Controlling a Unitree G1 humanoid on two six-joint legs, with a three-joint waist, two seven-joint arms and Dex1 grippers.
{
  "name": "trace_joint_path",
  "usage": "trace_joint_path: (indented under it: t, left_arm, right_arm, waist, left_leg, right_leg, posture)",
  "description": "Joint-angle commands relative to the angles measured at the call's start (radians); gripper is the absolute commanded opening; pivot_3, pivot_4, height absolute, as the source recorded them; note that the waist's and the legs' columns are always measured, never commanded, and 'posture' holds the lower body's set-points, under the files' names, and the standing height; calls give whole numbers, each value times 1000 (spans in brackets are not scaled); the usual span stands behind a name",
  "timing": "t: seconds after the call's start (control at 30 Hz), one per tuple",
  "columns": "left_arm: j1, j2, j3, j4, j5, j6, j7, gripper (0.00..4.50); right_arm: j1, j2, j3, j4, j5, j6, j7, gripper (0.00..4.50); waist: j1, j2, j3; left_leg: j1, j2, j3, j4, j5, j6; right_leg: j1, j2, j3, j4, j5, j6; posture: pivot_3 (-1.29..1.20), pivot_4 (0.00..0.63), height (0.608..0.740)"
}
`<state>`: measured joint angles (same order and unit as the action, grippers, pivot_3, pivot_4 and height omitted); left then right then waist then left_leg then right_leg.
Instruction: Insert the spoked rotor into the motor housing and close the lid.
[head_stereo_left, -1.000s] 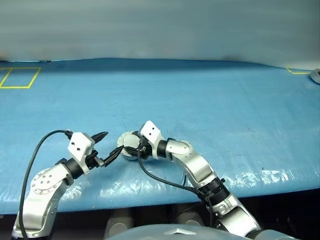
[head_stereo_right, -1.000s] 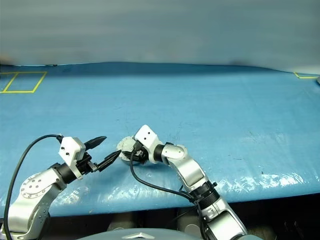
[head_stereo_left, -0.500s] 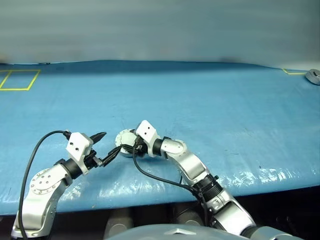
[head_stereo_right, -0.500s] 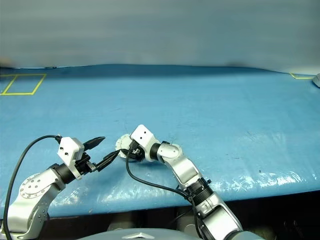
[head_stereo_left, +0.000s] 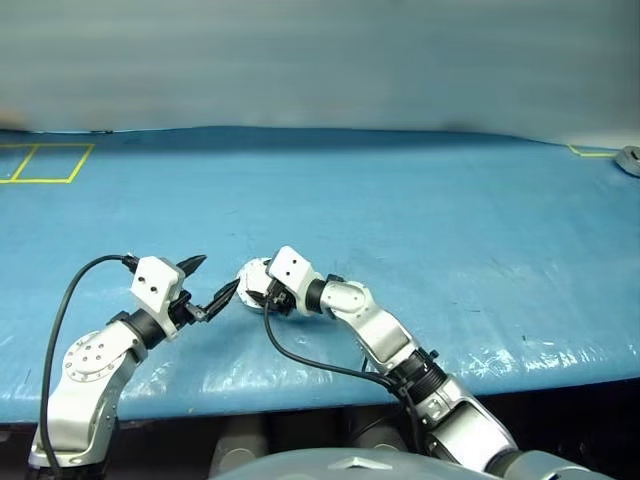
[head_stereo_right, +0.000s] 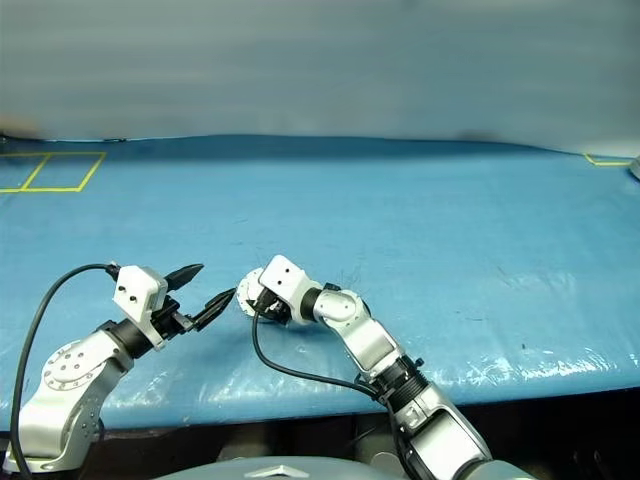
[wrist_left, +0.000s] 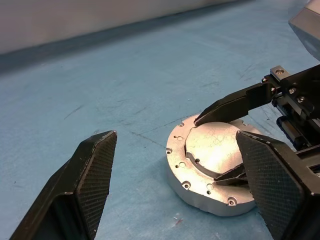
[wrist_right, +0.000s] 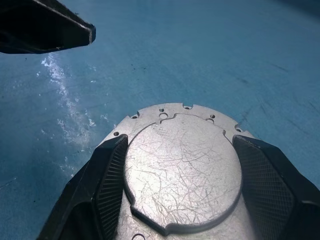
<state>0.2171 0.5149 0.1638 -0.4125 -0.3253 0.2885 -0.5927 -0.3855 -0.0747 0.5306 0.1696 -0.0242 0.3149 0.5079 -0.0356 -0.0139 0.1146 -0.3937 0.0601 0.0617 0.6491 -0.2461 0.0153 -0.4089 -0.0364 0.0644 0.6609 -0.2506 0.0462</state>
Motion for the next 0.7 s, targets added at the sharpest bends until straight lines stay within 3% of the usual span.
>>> trace_joint_path:
  t: [0.03, 0.2, 0.53, 0.7]
  left_arm:
    - [-27, 13, -5, 33, 46, 12, 31, 4098]
    - [-44, 0, 2, 41, 21, 30, 29, 4098]
    - [-65, 1, -103, 63, 32, 27, -32, 4098]
    - [-56, 6, -121, 53, 18, 19, -67, 4098]
  right_arm:
    - [67, -77, -9, 101, -49, 143, -2, 3033]
    - [74, -92, -20, 34, -4, 196, 56, 3033]
    - [101, -222, 27, -84, 49, 264, 244, 3033]
    - [113, -263, 27, -120, 71, 279, 288, 3033]
  waist:
    - [2, 0, 0]
    - [15, -1, -1]
    - [26, -2, -1]
    - [25, -2, -1]
  left_leg:
    - [0, 0, 0, 0, 0, 0]
    - [-2, -3, 0, -2, 0, 1]
    - [-7, -12, -1, -4, -7, 13]
    - [-7, -16, -2, -4, -11, 18]
  right_leg:
    - [0, 0, 0, 0, 0, 1]
    - [-1, -5, -2, -3, 1, -2]
    - [4, -9, -8, -17, -2, 1]
    - [8, -24, -17, -22, -2, 1]
  posture:
    - [0, 150, 740]
    - [0, 150, 740]
    - [0, 150, 740]
    - [0, 150, 740]
